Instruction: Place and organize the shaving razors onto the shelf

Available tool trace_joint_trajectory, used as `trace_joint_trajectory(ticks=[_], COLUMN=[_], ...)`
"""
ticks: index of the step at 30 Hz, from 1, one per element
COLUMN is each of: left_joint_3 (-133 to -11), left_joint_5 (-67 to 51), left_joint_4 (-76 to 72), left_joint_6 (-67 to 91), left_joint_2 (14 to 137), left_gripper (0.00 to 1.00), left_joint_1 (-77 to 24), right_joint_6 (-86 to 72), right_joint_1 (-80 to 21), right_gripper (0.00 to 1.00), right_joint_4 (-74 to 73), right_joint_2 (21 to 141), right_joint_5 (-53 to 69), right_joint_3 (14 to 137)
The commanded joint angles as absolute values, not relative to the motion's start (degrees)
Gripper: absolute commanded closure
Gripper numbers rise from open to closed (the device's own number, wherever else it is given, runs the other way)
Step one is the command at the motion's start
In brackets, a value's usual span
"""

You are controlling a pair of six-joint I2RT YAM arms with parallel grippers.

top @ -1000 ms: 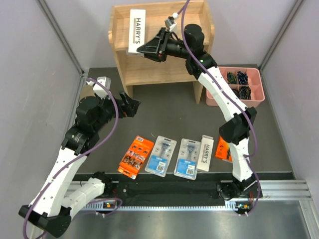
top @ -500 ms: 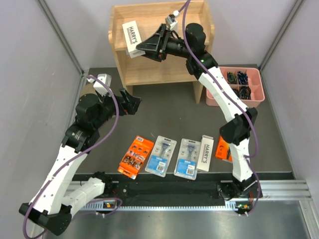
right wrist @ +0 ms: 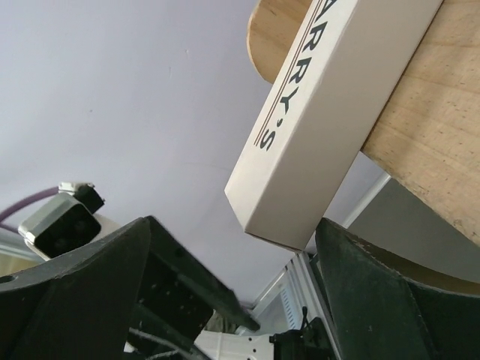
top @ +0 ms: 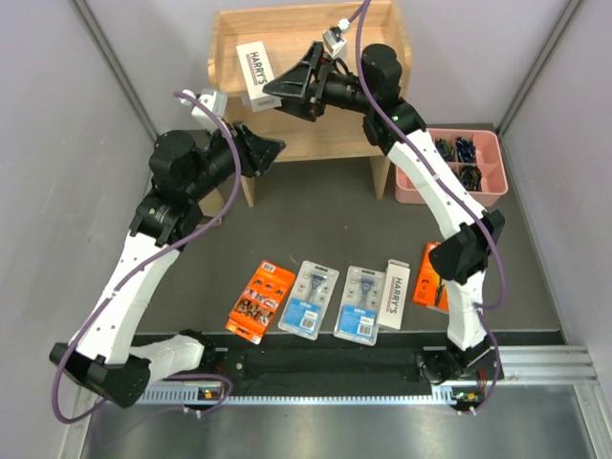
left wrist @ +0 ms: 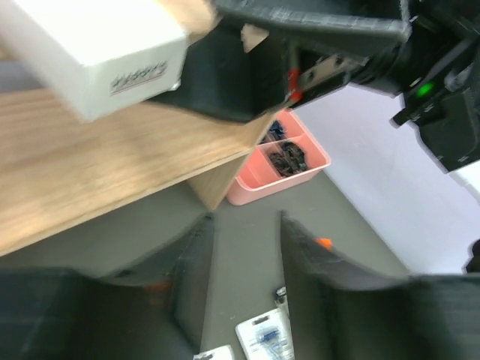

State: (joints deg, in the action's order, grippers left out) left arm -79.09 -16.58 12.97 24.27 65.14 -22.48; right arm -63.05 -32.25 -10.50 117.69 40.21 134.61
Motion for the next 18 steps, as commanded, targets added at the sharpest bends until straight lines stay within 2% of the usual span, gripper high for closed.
trace_joint_trajectory(ticks=[1,4,11,18], left_joint_3=[-85.4,-86.7,-85.9,-85.5], left_joint_5=[-24.1,-25.6,-20.5,-16.5], left_joint_4=[8.5,7.6,2.3,-2.4], left_joint_6=[24.6,25.2,26.3,28.0], left_joint_2=[69.3,71.5,73.0,75.4], left_gripper=[0.69,0.78,0.89,0.92], left_joint_1=[-22.3,-22.3,-22.3,-22.3], right_joint_6=[-61.9,-61.8,-61.5,-61.3], right_joint_1=[-32.1,-32.1,-32.1,-32.1], right_gripper=[0.09,0.09,0.09,0.08], right_joint_4=[-12.5,-12.4,-12.5,-11.7], right_joint_2=[114.8,114.4,113.7,112.2], right_joint_5=[38.9,38.9,39.1,39.3], right_joint_3=[133.2,132.7,132.0,129.5])
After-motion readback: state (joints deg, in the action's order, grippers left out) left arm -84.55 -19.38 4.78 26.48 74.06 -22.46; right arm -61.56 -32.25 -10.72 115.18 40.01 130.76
